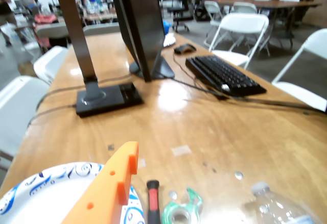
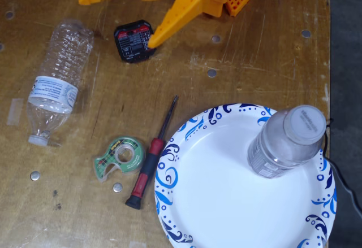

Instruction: Move the bottles to the plate

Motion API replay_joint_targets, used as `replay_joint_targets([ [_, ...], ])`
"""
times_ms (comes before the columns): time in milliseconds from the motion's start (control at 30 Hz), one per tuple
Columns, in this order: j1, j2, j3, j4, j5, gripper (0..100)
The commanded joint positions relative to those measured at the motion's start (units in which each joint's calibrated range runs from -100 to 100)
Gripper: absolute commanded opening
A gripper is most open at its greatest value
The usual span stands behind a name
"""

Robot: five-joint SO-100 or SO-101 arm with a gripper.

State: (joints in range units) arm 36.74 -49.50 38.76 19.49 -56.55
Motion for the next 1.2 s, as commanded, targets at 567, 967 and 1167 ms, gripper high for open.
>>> replay_joint_targets([
  [567, 13.56, 68.05, -73.44, 32.73, 3.19, 46],
  [967, 20.89, 70.49, -74.16, 35.86, 10.12, 29],
  [1167, 19.92, 75.04, -75.61, 30.90, 13.20, 29],
])
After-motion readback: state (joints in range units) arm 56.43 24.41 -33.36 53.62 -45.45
